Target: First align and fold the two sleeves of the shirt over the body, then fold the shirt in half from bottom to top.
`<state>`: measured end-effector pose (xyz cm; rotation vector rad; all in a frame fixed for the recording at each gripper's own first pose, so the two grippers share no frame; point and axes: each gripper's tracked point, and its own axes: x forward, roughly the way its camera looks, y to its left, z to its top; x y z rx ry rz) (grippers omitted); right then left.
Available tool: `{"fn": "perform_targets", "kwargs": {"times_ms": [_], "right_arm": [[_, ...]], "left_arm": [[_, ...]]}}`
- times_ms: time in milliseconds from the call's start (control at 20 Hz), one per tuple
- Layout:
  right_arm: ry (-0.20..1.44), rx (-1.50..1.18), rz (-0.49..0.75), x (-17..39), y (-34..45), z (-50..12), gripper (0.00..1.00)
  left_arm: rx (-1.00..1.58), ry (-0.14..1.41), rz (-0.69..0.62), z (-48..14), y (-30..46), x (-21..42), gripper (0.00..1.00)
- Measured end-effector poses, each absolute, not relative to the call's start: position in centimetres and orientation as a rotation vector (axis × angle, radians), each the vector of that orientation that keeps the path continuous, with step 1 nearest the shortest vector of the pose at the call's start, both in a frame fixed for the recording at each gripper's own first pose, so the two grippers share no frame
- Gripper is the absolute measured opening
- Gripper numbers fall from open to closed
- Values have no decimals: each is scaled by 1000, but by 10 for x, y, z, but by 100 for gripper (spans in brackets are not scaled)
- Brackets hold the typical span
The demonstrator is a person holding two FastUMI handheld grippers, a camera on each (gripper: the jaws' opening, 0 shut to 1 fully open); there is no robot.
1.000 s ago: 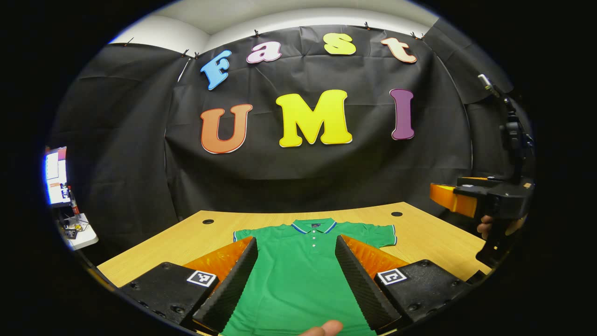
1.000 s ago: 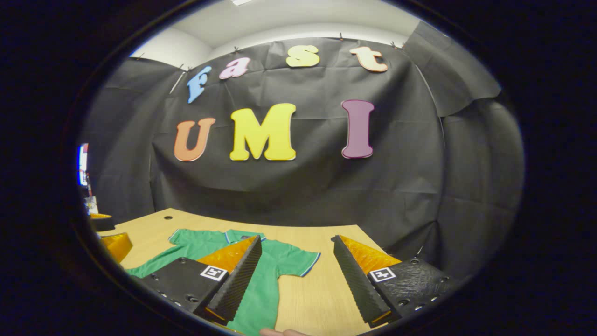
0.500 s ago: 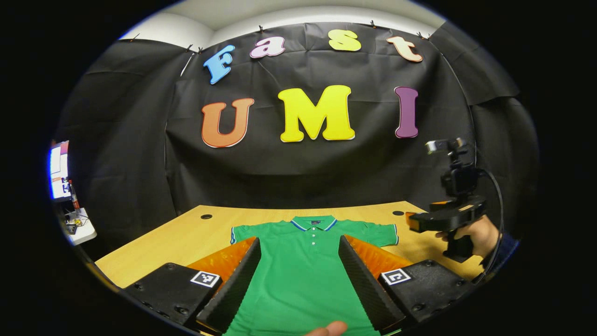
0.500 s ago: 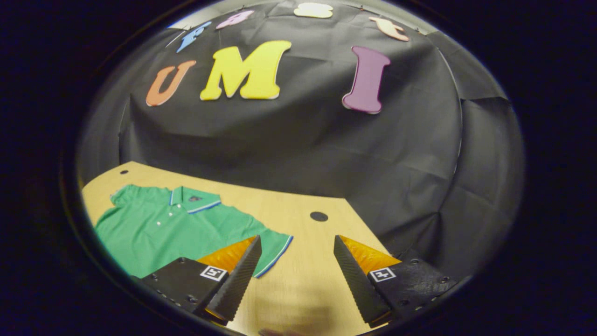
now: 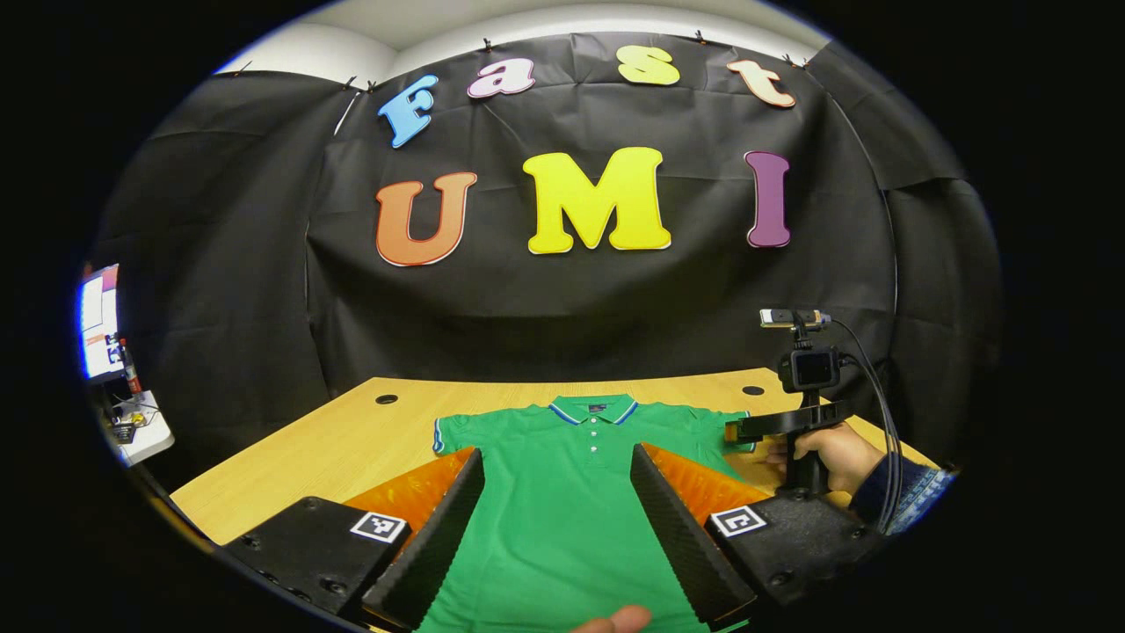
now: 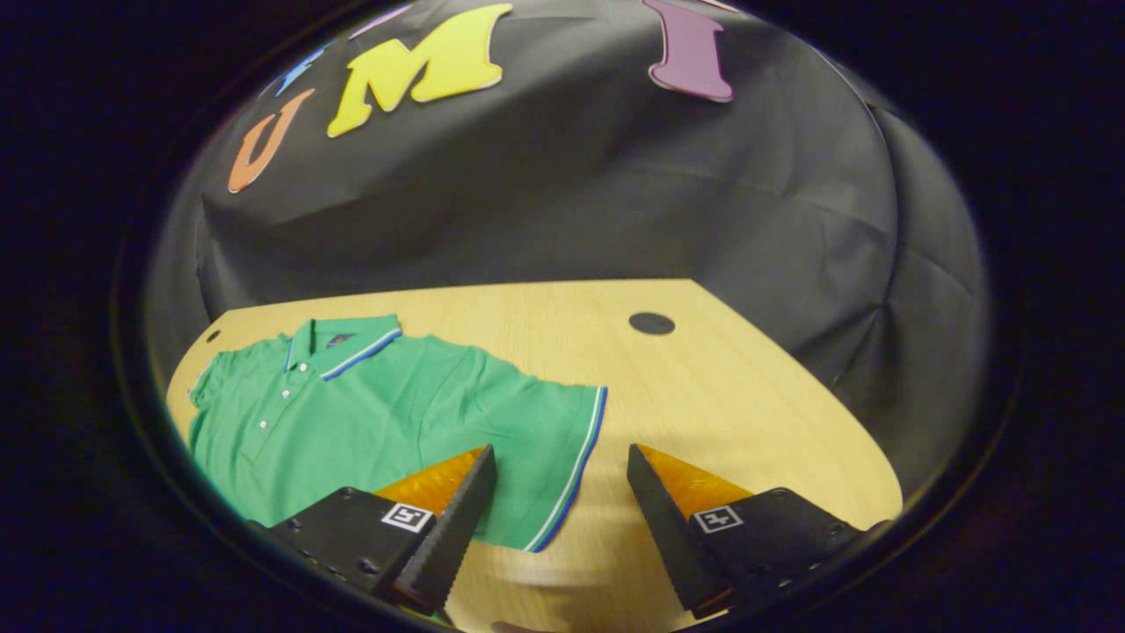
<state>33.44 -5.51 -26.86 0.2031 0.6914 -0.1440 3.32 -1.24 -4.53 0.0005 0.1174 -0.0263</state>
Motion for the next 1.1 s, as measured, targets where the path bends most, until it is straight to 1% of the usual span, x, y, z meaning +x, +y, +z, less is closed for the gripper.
{"fn": "perform_targets", "kwargs": {"times_ms": [50,150,200,250,300,350,400,450,500,550,700,850,950,1100], "right_arm": [[688,215,-156,338,-53,-267,89],[692,214,-142,341,-48,-268,67],[691,206,-137,342,-48,-269,60],[689,203,-121,345,-45,-268,51],[697,213,-115,346,-41,-268,51],[698,223,-113,350,-39,-266,29],[714,225,-126,351,-39,-267,23],[723,203,-134,354,-40,-266,8],[724,149,-151,355,-44,-263,8],[718,89,-164,356,-48,-261,0],[670,25,-128,357,-39,-245,0],[613,43,-118,361,-34,-218,0],[559,46,-86,364,-23,-197,0],[495,-24,-31,365,-4,-178,0]], "left_arm": [[4,114,-23,-44,-10,32,100],[11,102,-15,-40,-4,32,100],[12,95,-9,-39,-1,33,100],[11,93,-4,-38,2,34,100],[6,96,-2,-39,4,35,100],[-7,111,-12,-43,3,36,100],[-27,127,-27,-46,1,37,100],[-38,136,-28,-47,2,37,100],[-32,143,-17,-48,6,38,100],[-25,145,-7,-48,11,38,100],[-20,143,8,-47,20,42,100],[-28,159,16,-53,27,45,100],[-33,165,20,-53,28,47,100],[-29,165,8,-53,28,49,100]]}}
